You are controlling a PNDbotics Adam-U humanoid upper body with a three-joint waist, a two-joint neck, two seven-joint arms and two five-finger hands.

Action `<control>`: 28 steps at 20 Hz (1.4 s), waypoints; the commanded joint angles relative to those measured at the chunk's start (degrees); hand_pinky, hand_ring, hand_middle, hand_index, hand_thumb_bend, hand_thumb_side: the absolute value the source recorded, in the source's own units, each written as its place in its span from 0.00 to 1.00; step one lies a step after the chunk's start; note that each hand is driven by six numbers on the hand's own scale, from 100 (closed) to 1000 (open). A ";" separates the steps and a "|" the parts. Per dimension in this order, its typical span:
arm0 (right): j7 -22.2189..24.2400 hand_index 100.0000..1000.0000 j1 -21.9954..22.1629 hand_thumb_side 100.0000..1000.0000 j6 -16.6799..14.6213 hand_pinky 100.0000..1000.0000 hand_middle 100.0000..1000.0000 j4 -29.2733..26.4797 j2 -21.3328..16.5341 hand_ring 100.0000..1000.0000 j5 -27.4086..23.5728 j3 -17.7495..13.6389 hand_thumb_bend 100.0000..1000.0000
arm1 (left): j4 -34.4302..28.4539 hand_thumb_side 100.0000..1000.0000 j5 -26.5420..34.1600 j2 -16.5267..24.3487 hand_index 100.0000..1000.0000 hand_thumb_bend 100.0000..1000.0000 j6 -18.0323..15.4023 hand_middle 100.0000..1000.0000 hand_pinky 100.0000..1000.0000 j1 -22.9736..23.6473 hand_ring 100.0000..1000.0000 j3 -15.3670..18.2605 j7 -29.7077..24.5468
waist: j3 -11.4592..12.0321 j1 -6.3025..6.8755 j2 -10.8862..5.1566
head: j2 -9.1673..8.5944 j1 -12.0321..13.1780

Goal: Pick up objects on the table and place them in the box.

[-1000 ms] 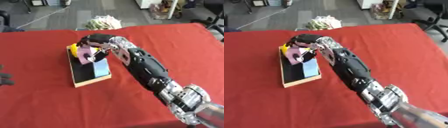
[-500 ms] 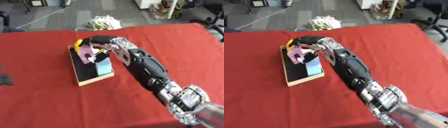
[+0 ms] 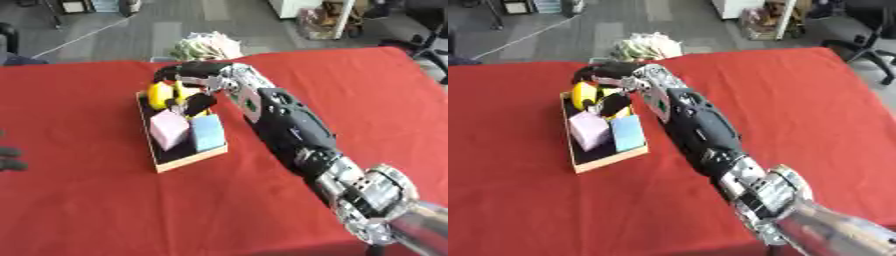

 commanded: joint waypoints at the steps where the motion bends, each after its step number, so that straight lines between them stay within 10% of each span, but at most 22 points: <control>1: 0.90 0.98 -1.52 0.45 -0.15 0.94 0.98 -1.71 -1.40 0.95 -0.70 -0.26 0.00 | -0.62 0.70 0.33 0.73 0.86 0.00 -0.25 0.57 0.78 -0.22 0.56 0.45 -0.02 | -0.12 -0.23 -1.83 | 0.32 0.01; 5: 0.62 0.97 -1.38 0.37 -0.34 0.91 0.96 -2.87 -1.81 0.93 -3.50 -0.93 0.00 | -0.53 0.70 0.37 0.74 0.86 0.00 -0.29 0.57 0.78 -0.03 0.56 0.52 0.03 | -0.39 -0.37 -2.14 | 0.46 0.24; 8: -1.22 0.95 -1.05 0.03 -1.14 0.84 0.89 -7.11 -2.99 0.86 -11.46 -1.43 0.00 | -0.33 0.70 0.33 0.78 0.86 0.00 -0.28 0.57 0.78 0.23 0.56 0.64 0.18 | -1.07 -0.56 -2.43 | 0.69 0.94; 10: -2.82 0.93 0.29 0.01 -0.84 0.79 0.85 -12.08 -4.68 0.82 -19.56 -1.42 0.00 | -0.10 0.71 0.22 0.91 0.86 0.00 -0.25 0.57 0.78 0.54 0.56 0.79 0.46 | -1.96 -0.75 -2.67 | 0.72 2.19; 17: -7.92 0.84 14.92 0.33 8.65 0.39 0.68 -30.29 -10.71 0.54 -45.60 -3.12 0.00 | 0.61 0.71 0.13 0.93 0.85 0.00 -0.52 0.57 0.78 1.16 0.57 1.46 2.34 | -4.68 -1.70 -2.72 | 0.73 7.82; 28: -11.55 0.83 40.65 0.48 15.24 0.48 0.62 -45.30 -5.02 0.55 -62.87 -6.76 0.00 | 2.04 0.74 0.09 -0.30 0.85 0.00 -2.31 0.57 0.77 2.22 0.57 2.04 6.07 | -7.83 -2.06 -0.68 | 0.73 16.57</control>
